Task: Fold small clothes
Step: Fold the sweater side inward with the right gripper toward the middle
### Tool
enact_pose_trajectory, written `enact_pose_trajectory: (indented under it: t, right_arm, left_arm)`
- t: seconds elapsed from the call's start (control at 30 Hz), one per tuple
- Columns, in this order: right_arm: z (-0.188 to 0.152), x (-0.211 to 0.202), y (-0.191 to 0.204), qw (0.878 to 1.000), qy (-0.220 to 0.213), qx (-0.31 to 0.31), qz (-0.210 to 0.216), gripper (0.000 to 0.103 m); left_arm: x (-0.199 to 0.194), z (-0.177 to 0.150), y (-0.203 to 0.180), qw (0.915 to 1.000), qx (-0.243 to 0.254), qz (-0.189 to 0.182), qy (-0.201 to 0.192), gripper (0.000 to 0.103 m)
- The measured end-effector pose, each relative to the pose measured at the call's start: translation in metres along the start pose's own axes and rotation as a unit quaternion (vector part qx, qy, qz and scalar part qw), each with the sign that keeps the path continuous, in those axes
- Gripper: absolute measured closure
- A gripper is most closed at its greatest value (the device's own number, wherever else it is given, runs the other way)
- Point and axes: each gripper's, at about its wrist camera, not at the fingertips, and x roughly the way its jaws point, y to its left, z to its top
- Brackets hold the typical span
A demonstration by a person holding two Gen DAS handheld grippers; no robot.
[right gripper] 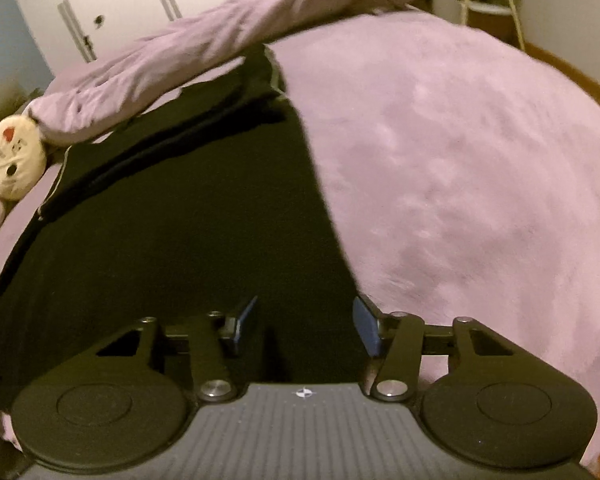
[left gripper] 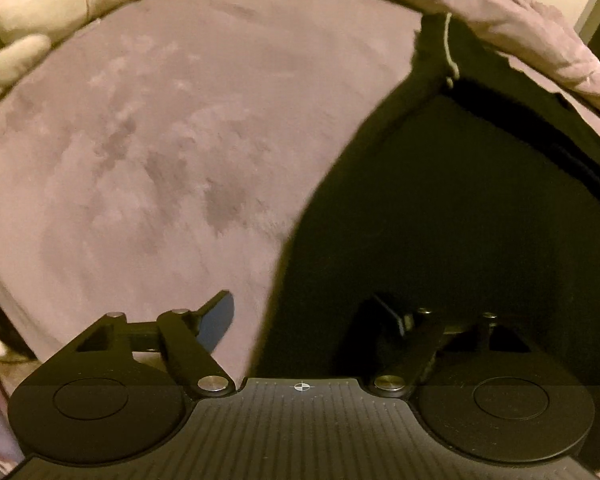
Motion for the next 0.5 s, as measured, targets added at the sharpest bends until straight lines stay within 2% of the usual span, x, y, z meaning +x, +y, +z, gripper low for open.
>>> enact_pose_trajectory:
  t: [0.13,0.23,0.33,0.4,0.43,0.47,0.5]
  right_arm:
    - [-0.007,0.006,-0.016,0.999,0.026,0.027,0.020,0.051]
    - [-0.010,0.007,-0.024,0.998,0.031,0.030,0.039,0.050]
    - [-0.010,0.007,-0.029,0.997,0.035,0.040,0.057,0.051]
    - [-0.011,0.005,-0.028,0.996,0.039,0.038,0.070,0.064]
    - [-0.012,0.005,-0.028,0.996,0.042,0.036,0.075,0.078]
    - [-0.014,0.005,-0.028,0.995,0.045,0.036,0.081,0.084]
    - [-0.015,0.005,-0.028,0.994,0.050,0.038,0.086,0.085]
  left_arm:
    - [0.000,-0.002,-0.001,0.9992,0.027,-0.027,0.009,0.025]
    - [0.002,-0.004,0.000,0.9991,0.026,-0.032,0.014,0.029]
    - [0.001,-0.005,0.003,0.9990,0.023,-0.036,0.016,0.040]
    - [-0.001,-0.005,0.004,0.9982,0.027,-0.049,0.019,0.056]
    - [-0.001,-0.005,0.005,0.9978,0.032,-0.053,0.022,0.060]
    - [-0.002,-0.006,0.005,0.9975,0.036,-0.056,0.024,0.068]
    - [-0.002,-0.006,0.006,0.9972,0.037,-0.059,0.026,0.072]
